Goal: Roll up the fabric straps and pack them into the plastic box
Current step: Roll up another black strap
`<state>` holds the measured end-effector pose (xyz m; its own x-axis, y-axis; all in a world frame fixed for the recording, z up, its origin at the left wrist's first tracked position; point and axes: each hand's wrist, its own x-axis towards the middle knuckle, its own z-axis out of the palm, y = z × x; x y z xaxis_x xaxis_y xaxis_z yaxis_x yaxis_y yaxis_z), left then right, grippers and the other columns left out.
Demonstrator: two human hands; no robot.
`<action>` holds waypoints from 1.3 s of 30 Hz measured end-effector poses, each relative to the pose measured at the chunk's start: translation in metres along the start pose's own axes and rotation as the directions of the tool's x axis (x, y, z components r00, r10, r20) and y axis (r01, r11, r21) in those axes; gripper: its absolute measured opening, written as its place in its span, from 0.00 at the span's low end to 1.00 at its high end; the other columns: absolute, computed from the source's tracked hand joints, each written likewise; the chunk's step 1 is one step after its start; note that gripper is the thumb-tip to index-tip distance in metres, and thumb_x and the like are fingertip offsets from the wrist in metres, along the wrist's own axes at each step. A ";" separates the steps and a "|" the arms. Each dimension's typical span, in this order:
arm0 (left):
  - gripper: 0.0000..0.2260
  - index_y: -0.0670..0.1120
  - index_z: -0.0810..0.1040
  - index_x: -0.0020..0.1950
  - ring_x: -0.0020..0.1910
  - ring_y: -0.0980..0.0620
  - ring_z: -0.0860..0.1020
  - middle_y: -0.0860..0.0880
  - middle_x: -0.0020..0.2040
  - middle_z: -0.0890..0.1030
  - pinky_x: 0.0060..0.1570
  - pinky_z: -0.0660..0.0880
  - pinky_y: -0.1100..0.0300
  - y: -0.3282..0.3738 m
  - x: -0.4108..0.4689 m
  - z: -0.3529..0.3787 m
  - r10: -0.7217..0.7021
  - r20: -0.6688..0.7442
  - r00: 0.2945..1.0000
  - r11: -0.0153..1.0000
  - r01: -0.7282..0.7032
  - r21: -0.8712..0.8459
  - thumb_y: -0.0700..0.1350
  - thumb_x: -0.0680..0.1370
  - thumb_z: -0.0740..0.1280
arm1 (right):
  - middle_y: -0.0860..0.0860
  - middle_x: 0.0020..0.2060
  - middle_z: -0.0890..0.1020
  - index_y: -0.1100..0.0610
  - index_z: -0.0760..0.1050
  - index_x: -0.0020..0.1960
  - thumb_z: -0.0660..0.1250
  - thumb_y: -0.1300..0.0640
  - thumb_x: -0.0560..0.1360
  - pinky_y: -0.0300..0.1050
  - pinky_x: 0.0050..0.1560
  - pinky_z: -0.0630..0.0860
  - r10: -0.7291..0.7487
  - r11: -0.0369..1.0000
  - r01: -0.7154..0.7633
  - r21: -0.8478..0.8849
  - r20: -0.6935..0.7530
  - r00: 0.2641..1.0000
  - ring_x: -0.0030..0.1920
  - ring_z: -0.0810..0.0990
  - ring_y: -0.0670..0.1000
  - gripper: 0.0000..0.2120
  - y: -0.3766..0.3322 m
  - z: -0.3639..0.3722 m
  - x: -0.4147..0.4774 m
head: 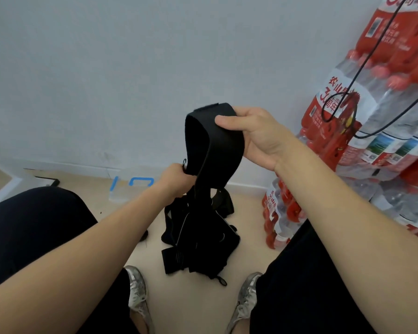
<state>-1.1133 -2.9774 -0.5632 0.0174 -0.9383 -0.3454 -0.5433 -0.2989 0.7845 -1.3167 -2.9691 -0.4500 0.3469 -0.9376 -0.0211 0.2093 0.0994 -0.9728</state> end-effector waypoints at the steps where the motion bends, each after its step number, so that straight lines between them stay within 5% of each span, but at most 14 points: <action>1: 0.06 0.43 0.77 0.48 0.35 0.48 0.79 0.44 0.41 0.81 0.30 0.78 0.60 0.006 0.005 -0.004 0.003 -0.013 1.000 1.000 -0.003 -0.012 0.40 0.82 0.72 | 0.61 0.56 0.88 0.65 0.83 0.63 0.73 0.66 0.80 0.50 0.55 0.85 -0.051 0.999 0.052 0.005 -0.039 0.998 0.55 0.88 0.59 0.12 -0.001 0.001 0.004; 3: 0.08 0.44 0.76 0.57 0.38 0.48 0.84 0.40 0.51 0.82 0.28 0.81 0.59 0.022 0.014 -0.013 -0.003 -0.014 1.000 0.995 0.001 -0.104 0.39 0.82 0.73 | 0.59 0.50 0.89 0.63 0.84 0.56 0.77 0.65 0.78 0.50 0.51 0.85 -0.132 0.991 0.133 -0.003 -0.170 0.977 0.50 0.89 0.57 0.08 -0.002 0.004 0.015; 6: 0.17 0.38 0.72 0.73 0.41 0.43 0.88 0.34 0.63 0.80 0.39 0.87 0.51 0.058 0.026 -0.033 0.033 -0.034 0.999 0.977 -0.040 -0.208 0.43 0.86 0.66 | 0.58 0.47 0.89 0.60 0.83 0.53 0.79 0.60 0.78 0.50 0.48 0.85 -0.174 0.985 0.166 -0.054 -0.317 0.932 0.47 0.89 0.56 0.07 -0.004 0.004 0.036; 12: 0.26 0.55 0.83 0.58 0.40 0.46 0.89 0.49 0.44 0.89 0.34 0.85 0.54 0.124 0.031 -0.067 0.297 0.016 0.955 0.928 -0.284 -0.241 0.64 0.87 0.47 | 0.65 0.57 0.87 0.66 0.83 0.62 0.72 0.66 0.81 0.63 0.63 0.84 -0.142 0.990 0.132 -0.054 -0.384 0.912 0.59 0.87 0.65 0.10 -0.003 0.002 0.079; 17: 0.17 0.52 0.72 0.72 0.42 0.47 0.89 0.43 0.49 0.88 0.40 0.86 0.55 0.125 0.053 -0.076 0.487 -0.110 0.866 0.828 -0.498 -0.256 0.50 0.85 0.69 | 0.62 0.53 0.89 0.64 0.84 0.59 0.70 0.61 0.83 0.65 0.61 0.85 -0.102 0.995 0.101 -0.026 -0.451 0.887 0.55 0.89 0.64 0.08 -0.001 -0.012 0.110; 20: 0.11 0.51 0.81 0.63 0.44 0.46 0.87 0.44 0.47 0.88 0.46 0.86 0.48 0.119 0.067 -0.072 0.520 -0.253 0.816 0.761 -0.576 -0.297 0.39 0.83 0.70 | 0.59 0.52 0.89 0.60 0.84 0.58 0.70 0.57 0.83 0.63 0.61 0.85 -0.103 0.987 0.036 -0.158 -0.436 0.894 0.54 0.89 0.61 0.08 0.001 -0.018 0.123; 23: 0.11 0.48 0.87 0.56 0.42 0.57 0.86 0.50 0.50 0.88 0.41 0.81 0.63 0.120 0.083 -0.070 0.479 -0.325 0.815 0.741 -0.574 -0.348 0.36 0.84 0.67 | 0.54 0.43 0.89 0.57 0.83 0.52 0.73 0.59 0.80 0.53 0.38 0.82 -0.177 0.930 0.024 -0.368 -0.387 0.905 0.42 0.89 0.55 0.02 0.005 -0.022 0.129; 25: 0.12 0.48 0.87 0.58 0.45 0.58 0.87 0.51 0.56 0.87 0.43 0.81 0.66 0.118 0.090 -0.070 0.466 -0.300 0.832 0.747 -0.552 -0.372 0.35 0.83 0.68 | 0.53 0.39 0.89 0.57 0.80 0.53 0.72 0.62 0.81 0.43 0.32 0.79 -0.235 0.873 0.042 -0.486 -0.342 0.910 0.37 0.89 0.52 0.03 0.009 -0.024 0.131; 29: 0.16 0.50 0.85 0.65 0.50 0.54 0.88 0.52 0.60 0.85 0.48 0.83 0.64 0.113 0.099 -0.074 0.486 -0.223 0.845 0.746 -0.534 -0.397 0.35 0.80 0.73 | 0.53 0.41 0.90 0.53 0.77 0.60 0.71 0.66 0.81 0.49 0.48 0.87 -0.250 0.851 0.045 -0.523 -0.328 0.911 0.41 0.91 0.54 0.12 0.014 -0.026 0.134; 32: 0.19 0.51 0.83 0.69 0.51 0.60 0.86 0.54 0.57 0.86 0.52 0.81 0.67 0.109 0.104 -0.074 0.553 -0.165 0.817 0.780 -0.577 -0.242 0.41 0.79 0.77 | 0.54 0.45 0.90 0.54 0.74 0.62 0.73 0.69 0.80 0.44 0.47 0.87 -0.304 0.902 0.140 -0.409 -0.371 0.877 0.43 0.91 0.54 0.16 0.013 -0.026 0.138; 36: 0.09 0.49 0.86 0.63 0.51 0.54 0.86 0.52 0.52 0.88 0.56 0.82 0.56 0.108 0.109 -0.072 0.618 -0.161 0.769 0.775 -0.631 -0.042 0.44 0.83 0.73 | 0.51 0.43 0.90 0.54 0.84 0.59 0.75 0.67 0.79 0.44 0.49 0.87 -0.457 0.780 0.206 -0.591 -0.313 0.833 0.41 0.91 0.49 0.12 0.013 -0.027 0.145; 39: 0.05 0.51 0.88 0.57 0.46 0.52 0.85 0.52 0.46 0.88 0.48 0.78 0.55 0.107 0.113 -0.078 0.624 -0.161 0.765 0.777 -0.629 0.022 0.47 0.84 0.72 | 0.47 0.41 0.89 0.56 0.87 0.57 0.76 0.62 0.79 0.39 0.49 0.84 -0.558 0.631 0.203 -0.748 -0.256 0.789 0.38 0.88 0.45 0.07 0.015 -0.027 0.147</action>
<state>-1.1041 -3.1288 -0.4785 -0.1906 -0.9320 0.3082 -0.4512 0.3620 0.8157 -1.2870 -3.1141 -0.4735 -0.0775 -0.8809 0.4670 -0.4815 -0.3771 -0.7912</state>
